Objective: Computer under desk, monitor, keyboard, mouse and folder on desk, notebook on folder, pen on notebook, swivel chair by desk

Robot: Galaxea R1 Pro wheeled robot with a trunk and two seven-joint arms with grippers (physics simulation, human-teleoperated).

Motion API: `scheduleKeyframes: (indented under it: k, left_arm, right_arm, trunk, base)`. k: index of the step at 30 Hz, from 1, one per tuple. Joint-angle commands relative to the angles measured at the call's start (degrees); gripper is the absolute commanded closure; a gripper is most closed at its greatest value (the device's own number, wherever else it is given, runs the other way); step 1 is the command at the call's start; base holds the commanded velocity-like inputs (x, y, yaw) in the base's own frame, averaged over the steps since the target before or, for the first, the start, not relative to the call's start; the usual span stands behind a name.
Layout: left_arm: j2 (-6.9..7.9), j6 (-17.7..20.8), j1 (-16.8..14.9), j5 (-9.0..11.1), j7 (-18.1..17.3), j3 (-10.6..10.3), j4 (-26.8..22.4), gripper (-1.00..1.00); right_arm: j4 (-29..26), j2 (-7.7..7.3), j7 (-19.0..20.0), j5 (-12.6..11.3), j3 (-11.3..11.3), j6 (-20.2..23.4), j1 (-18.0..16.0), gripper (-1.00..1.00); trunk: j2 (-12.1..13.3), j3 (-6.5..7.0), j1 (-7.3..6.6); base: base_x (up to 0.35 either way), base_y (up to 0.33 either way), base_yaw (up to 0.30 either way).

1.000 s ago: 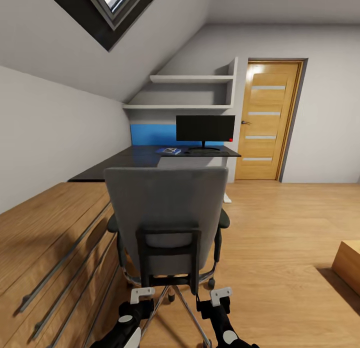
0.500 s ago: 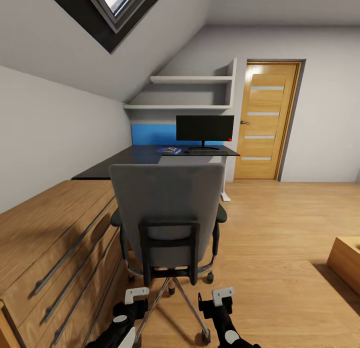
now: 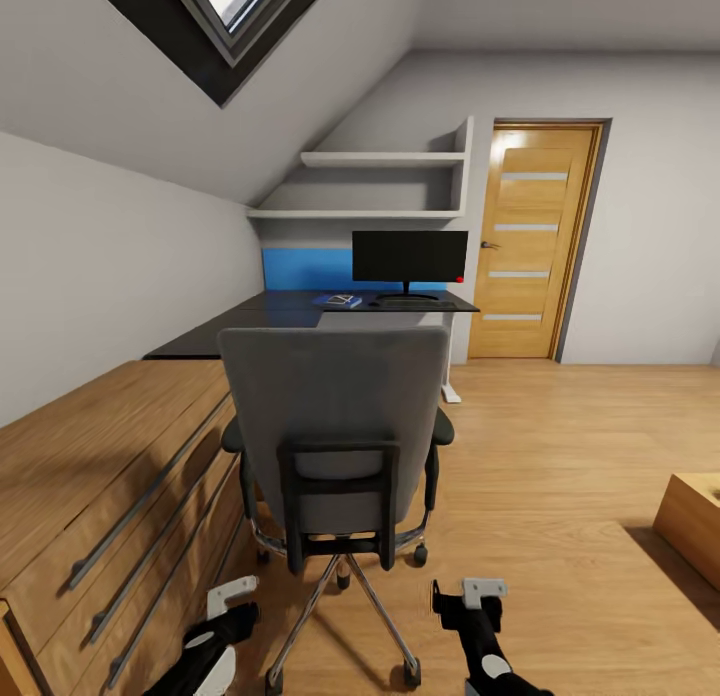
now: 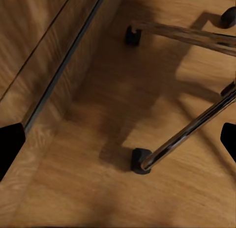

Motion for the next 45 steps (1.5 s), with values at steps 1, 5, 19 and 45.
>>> scheduleKeyframes:
  k: [1,5,19,45]
  left_arm:
    - [0.17,0.1,0.0,0.4,0.4,1.2,-0.1,-1.00]
    - [0.23,0.0,0.0,0.3,0.3,3.1,0.0,-1.00]
    - [0.19,-0.2,0.0,0.2,0.1,3.8,-0.1,-1.00]
    - [0.12,-0.3,0.0,0.1,0.1,3.7,-0.5,-1.00]
  right_arm:
    - [-0.1,-0.49,-0.3,-0.4,-0.2,-0.2,0.0,-1.00]
    - [-0.3,-0.90,-0.2,-0.4,-0.5,-1.2,0.0,-1.00]
    - [0.0,-1.03,0.0,-0.1,-0.4,-6.4,0.0,-1.00]
    - [0.2,-0.77,0.1,0.0,-0.3,-6.5,0.0,-1.00]
  trunk:
    - [0.0,-0.06,-0.01]
    - [0.0,-0.06,-0.01]
    - [0.0,-0.06,-0.01]
    - [0.0,0.41,-0.01]
  base:
    - [0.000,0.000,0.000]
    - [0.105,0.000,0.000]
    - [0.273,0.000,0.000]
    - [0.256,-0.064,-0.050]
